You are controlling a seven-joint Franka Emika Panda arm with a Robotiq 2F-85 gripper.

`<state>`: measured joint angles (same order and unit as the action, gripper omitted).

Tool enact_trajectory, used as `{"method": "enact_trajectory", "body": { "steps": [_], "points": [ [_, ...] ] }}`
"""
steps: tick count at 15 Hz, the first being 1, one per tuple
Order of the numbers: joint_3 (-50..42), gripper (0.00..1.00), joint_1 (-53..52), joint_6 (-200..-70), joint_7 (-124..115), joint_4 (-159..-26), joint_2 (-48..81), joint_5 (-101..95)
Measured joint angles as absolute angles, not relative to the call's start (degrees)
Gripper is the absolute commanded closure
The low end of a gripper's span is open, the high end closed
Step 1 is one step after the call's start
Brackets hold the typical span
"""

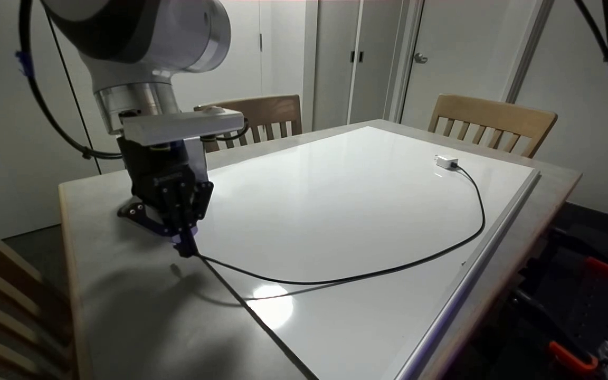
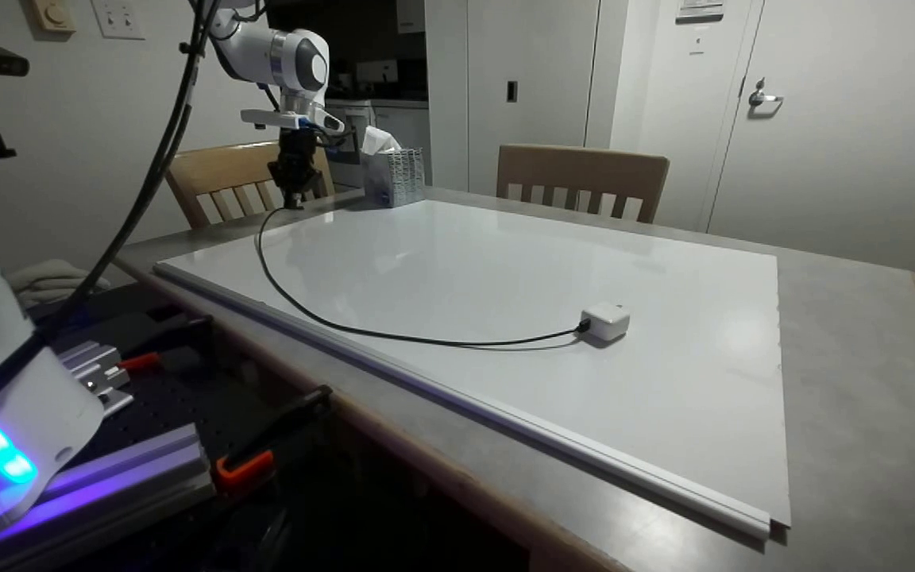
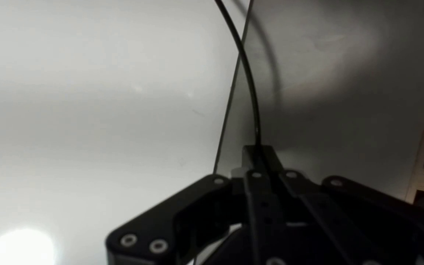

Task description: Wind the charging cable

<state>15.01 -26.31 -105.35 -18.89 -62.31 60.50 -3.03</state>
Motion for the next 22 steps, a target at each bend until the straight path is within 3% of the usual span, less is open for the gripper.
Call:
{"method": "enact_trajectory", "body": {
  "steps": [22],
  "points": [
    [11.87, 0.99, -24.21, -106.82, -42.97, -72.80, 55.79, -0.51]
  ]
}}
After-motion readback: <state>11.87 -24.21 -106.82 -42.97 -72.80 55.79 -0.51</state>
